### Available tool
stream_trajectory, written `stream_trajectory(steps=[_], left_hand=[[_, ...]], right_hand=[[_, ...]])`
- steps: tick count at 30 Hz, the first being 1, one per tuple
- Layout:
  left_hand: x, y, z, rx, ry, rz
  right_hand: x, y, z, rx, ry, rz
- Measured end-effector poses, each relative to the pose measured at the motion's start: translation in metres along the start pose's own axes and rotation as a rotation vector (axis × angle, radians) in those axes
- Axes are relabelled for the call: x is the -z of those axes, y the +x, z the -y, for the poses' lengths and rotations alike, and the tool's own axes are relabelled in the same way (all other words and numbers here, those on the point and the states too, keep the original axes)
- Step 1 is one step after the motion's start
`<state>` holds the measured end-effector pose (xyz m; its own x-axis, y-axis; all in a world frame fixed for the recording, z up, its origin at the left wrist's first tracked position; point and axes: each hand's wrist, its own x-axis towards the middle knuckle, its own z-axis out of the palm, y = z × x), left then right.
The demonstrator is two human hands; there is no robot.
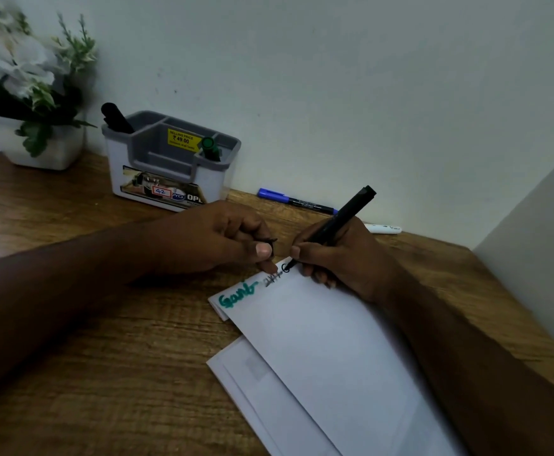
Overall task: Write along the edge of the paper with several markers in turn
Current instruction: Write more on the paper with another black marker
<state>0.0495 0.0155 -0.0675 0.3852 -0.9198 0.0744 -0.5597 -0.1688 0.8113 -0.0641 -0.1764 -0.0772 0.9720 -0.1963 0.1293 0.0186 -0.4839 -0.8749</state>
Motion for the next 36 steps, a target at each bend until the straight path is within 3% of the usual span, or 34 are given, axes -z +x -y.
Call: stream_trajectory(steps=[10,17,36], left_hand=[[0.0003,-0.0011,-0.0017,0.009,-0.01,0.004],[0.0002,-0.0026,-0.0045,0.007,-0.048,0.027],[0.0012,-0.0018,-0.0026,-0.017,-0.029,0.005]], right_hand=[[0.0015,-0.0024,0.0045,-0.035,0.065,-0.092],[0.0014,-0.0026,0.0032,-0.05,0.017,-0.047],[-0.0029,0.0005,0.0038,-0.086,0.005,-0.141]])
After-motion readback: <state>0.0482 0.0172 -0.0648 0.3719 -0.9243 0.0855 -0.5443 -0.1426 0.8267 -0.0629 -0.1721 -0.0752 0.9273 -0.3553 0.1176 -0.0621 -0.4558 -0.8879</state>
